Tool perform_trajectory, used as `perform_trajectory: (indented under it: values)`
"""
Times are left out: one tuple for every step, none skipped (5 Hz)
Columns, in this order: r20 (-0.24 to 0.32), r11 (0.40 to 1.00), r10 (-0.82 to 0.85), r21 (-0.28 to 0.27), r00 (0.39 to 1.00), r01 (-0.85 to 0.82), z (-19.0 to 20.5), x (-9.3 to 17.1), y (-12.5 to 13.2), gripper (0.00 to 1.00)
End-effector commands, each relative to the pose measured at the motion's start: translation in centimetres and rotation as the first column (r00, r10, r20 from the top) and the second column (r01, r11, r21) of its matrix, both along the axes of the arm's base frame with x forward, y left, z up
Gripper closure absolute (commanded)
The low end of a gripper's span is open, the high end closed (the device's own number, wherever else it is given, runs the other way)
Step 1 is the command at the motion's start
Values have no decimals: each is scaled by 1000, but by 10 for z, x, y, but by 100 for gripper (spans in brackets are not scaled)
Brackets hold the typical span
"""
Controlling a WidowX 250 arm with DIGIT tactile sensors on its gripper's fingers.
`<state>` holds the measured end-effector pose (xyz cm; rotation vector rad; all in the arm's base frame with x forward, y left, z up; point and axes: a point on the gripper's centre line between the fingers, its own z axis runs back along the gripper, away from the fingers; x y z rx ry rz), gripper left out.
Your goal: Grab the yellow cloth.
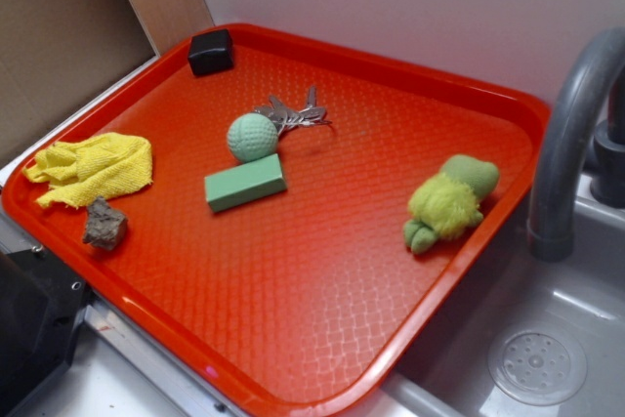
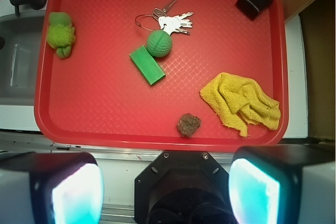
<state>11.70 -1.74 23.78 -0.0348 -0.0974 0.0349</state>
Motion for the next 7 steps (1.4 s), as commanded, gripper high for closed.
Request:
perform_trajectory:
  values:
    - [0, 1000, 0, 0, 1000, 0, 0, 0, 0, 0]
    - [-42, 981, 183, 65, 982, -180, -39, 30, 40, 0]
    - [-97, 961, 251, 144, 963, -236, -83, 47, 66, 0]
    - [-87, 958, 245, 178, 966, -227, -130, 52, 94, 0]
    - [-73, 981, 123, 156, 990, -110, -171, 54, 98, 0]
    - [-177, 985, -10, 167, 984, 40, -195, 43, 98, 0]
    - [-284, 968, -102, 193, 953, 161, -204, 41, 110, 100]
